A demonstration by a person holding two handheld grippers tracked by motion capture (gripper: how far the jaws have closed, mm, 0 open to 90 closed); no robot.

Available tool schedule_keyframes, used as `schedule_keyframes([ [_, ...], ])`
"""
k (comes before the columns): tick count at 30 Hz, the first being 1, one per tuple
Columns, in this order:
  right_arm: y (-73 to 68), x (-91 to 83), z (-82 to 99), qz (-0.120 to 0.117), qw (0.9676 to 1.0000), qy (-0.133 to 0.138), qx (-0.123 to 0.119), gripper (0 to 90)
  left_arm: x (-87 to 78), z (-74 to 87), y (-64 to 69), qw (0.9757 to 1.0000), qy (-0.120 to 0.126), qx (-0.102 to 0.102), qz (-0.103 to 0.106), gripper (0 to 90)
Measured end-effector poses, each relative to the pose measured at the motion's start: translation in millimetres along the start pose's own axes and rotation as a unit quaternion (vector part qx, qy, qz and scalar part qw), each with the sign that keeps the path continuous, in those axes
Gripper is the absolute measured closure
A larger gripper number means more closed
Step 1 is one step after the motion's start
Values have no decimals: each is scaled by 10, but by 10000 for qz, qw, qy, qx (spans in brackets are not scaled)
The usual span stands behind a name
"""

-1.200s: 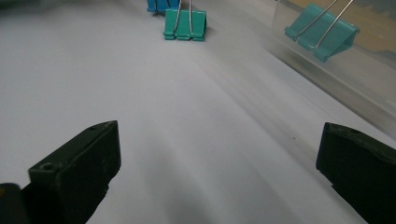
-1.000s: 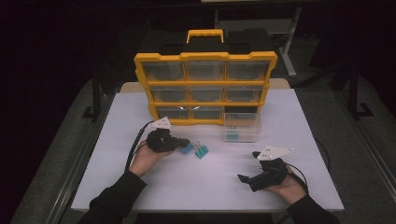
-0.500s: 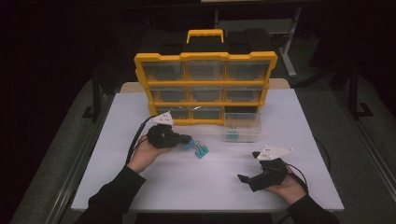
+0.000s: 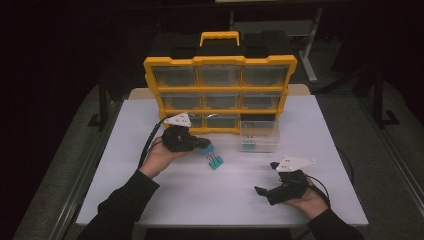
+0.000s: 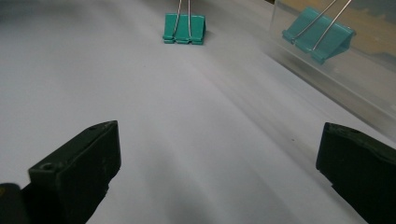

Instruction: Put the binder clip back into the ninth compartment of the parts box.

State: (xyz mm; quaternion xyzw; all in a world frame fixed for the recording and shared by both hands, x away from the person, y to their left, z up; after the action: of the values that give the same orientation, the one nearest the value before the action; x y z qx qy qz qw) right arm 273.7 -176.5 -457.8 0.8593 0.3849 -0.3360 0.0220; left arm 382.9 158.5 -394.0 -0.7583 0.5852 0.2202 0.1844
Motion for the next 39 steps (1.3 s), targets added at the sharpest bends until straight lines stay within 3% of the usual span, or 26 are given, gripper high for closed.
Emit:
schedule_keyframes([
  [26, -1, 0, 0, -7, 10000, -3, -8, 0, 144, -626, -74, 9984, 223, 500, 131, 887],
  [39, -2, -9, -1, -20, 10000, 7, -27, 0, 420, -950, -110, 9969, 230, 699, 278, 887],
])
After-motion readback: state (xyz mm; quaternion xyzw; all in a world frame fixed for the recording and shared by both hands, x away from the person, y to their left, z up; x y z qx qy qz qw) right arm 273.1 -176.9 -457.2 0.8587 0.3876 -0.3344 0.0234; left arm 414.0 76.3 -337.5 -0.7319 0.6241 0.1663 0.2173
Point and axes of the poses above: each handheld gripper's, and its own axes: x roughly forward along the jaws, z roughly out of its underside, y roughly to its right, the point moved 1 cm from there along x, roughly forward along the jaws, and after that the axes turned 12 degrees about x, right-handed, at the moved point
